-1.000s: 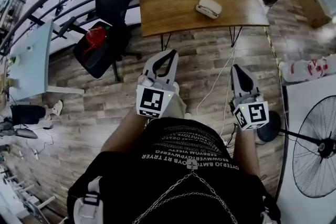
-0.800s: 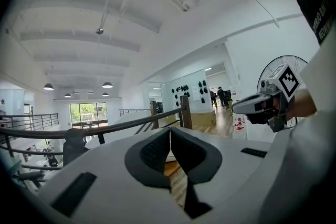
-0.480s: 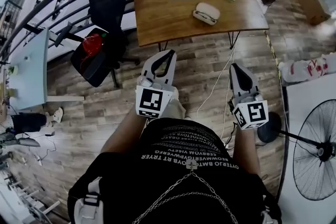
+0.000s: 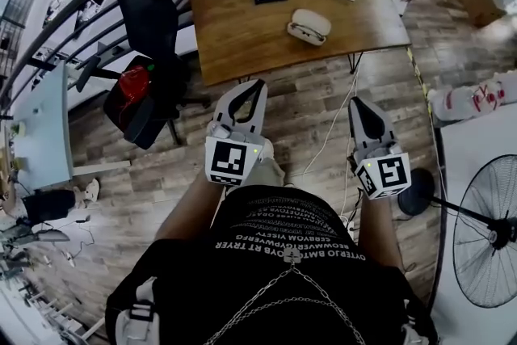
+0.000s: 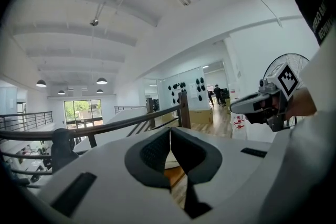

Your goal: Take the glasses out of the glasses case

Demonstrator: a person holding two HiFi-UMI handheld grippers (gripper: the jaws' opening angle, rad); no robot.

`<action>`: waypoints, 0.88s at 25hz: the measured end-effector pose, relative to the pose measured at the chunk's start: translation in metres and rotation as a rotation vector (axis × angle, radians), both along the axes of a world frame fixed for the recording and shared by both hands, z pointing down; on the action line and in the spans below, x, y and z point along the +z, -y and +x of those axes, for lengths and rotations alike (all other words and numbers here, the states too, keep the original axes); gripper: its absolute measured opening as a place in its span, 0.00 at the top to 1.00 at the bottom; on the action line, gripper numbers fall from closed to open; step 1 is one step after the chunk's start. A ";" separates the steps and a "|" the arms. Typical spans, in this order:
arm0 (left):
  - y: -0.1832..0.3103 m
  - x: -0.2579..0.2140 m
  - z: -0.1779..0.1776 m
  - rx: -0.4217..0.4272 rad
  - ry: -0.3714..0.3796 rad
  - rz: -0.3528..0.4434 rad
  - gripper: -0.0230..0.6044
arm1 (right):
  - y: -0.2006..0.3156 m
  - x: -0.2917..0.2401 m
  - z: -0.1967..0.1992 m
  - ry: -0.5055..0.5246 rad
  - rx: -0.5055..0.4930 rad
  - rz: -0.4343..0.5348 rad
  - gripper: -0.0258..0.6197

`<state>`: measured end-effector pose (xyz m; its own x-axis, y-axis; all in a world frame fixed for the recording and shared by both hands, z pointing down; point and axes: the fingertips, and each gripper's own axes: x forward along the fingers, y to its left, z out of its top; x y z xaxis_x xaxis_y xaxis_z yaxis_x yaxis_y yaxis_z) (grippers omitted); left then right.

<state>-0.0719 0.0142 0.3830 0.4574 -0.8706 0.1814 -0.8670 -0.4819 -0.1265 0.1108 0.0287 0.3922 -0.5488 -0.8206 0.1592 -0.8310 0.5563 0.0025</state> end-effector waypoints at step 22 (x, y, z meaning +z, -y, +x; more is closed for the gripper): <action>0.136 0.001 -0.041 0.069 0.006 -0.022 0.92 | 0.131 -0.004 -0.052 -0.009 0.030 -0.018 0.94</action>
